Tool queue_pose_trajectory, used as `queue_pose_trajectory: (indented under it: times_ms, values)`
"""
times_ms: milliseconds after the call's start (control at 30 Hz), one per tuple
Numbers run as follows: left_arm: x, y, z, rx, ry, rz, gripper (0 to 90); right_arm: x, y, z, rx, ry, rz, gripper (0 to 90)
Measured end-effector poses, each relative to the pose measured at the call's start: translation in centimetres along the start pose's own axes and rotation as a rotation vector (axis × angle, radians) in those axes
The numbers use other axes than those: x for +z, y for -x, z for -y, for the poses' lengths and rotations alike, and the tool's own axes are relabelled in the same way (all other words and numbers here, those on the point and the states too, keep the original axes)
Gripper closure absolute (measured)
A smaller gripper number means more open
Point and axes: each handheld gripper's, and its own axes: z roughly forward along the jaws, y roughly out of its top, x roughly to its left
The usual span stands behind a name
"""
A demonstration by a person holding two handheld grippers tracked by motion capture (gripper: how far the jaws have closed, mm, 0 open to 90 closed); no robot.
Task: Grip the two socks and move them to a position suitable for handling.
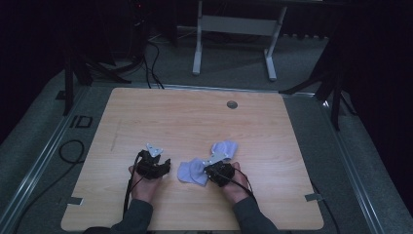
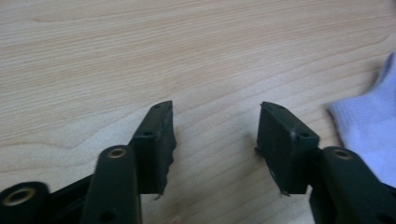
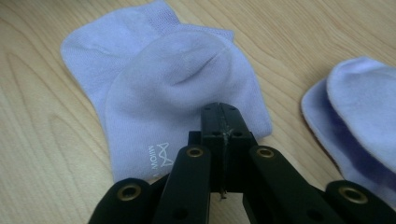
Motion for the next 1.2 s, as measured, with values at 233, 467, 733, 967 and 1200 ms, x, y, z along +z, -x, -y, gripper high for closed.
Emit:
queue_pose_trajectory:
  times_ms: [233, 467, 733, 967, 1200]
  values:
    - [-0.2, 0.5, 0.0, 0.021, 0.001, 0.018, 65.8, 0.0, -0.4, -0.1, -0.007, 0.001, -0.004, 90.0]
    - [-0.8, 1.4, -0.1, 0.07, 0.035, 0.082, 78.0, -0.1, -0.9, 0.0, -0.015, 0.005, -0.003, 90.0]
    - [-1.2, 3.1, -0.1, 0.136, 0.049, 0.201, 89.7, -0.1, -1.1, 0.0, -0.02, 0.005, -0.004, 90.0]
    - [-1.0, 4.3, 0.2, 0.154, 0.027, 0.288, 89.7, -0.1, -1.0, 0.0, -0.018, 0.005, -0.011, 90.0]
    - [-0.9, 4.5, 0.7, 0.138, -0.014, 0.307, 89.7, 0.0, -0.3, -0.1, -0.015, 0.001, -0.026, 89.9]
